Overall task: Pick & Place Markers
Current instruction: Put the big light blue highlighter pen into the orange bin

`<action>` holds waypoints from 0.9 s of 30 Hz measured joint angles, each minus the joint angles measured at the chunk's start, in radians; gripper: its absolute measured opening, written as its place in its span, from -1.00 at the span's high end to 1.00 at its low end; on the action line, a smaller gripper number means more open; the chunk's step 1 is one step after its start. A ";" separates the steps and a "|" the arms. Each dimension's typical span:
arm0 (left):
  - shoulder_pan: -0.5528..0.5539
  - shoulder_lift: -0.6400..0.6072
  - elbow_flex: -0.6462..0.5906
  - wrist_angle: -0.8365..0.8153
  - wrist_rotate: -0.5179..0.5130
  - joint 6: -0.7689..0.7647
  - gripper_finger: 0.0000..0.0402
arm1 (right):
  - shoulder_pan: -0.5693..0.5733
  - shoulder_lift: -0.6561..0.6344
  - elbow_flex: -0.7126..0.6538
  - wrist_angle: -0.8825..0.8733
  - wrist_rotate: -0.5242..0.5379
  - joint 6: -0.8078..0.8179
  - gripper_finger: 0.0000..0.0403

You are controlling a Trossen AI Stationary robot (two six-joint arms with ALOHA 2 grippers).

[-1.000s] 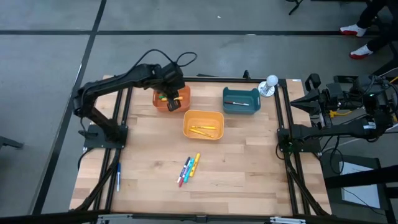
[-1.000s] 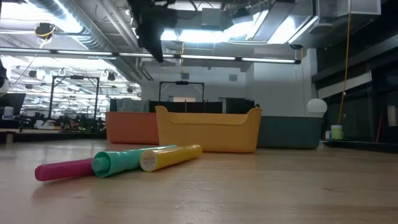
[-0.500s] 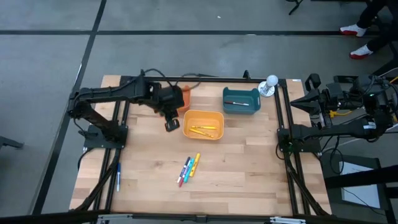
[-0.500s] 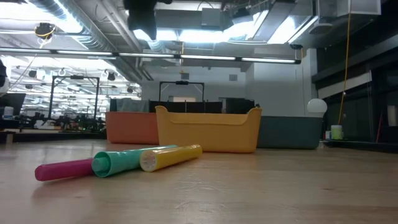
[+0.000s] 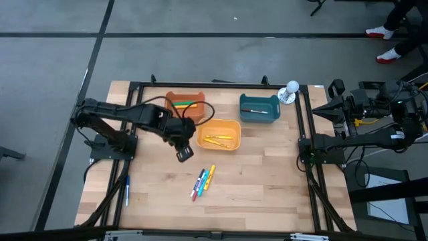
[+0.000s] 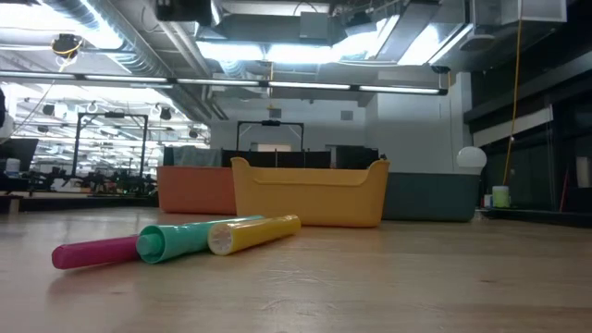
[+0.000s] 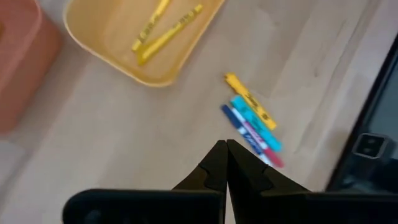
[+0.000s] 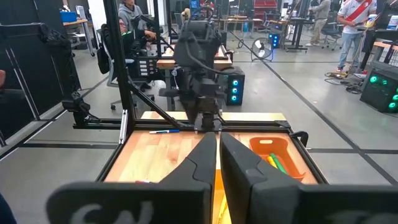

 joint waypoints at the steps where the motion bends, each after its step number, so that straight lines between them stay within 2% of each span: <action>1: -0.012 0.000 0.000 0.000 0.000 -0.032 0.99 | 0.000 0.000 0.000 0.000 0.000 0.000 0.88; 8: -0.089 0.000 0.000 0.003 -0.008 -0.265 0.99 | 0.000 0.000 0.000 0.000 0.000 0.000 0.88; 16: -0.146 0.000 0.000 0.005 -0.066 -0.540 0.99 | 0.000 0.000 0.000 0.000 0.000 0.000 0.88; 20: -0.163 0.000 0.000 0.005 -0.087 -0.591 0.99 | 0.000 0.000 0.000 0.000 0.000 0.000 0.88; 27: -0.198 0.001 0.000 0.007 -0.095 -0.566 0.99 | 0.000 0.000 0.000 0.000 0.000 0.000 0.88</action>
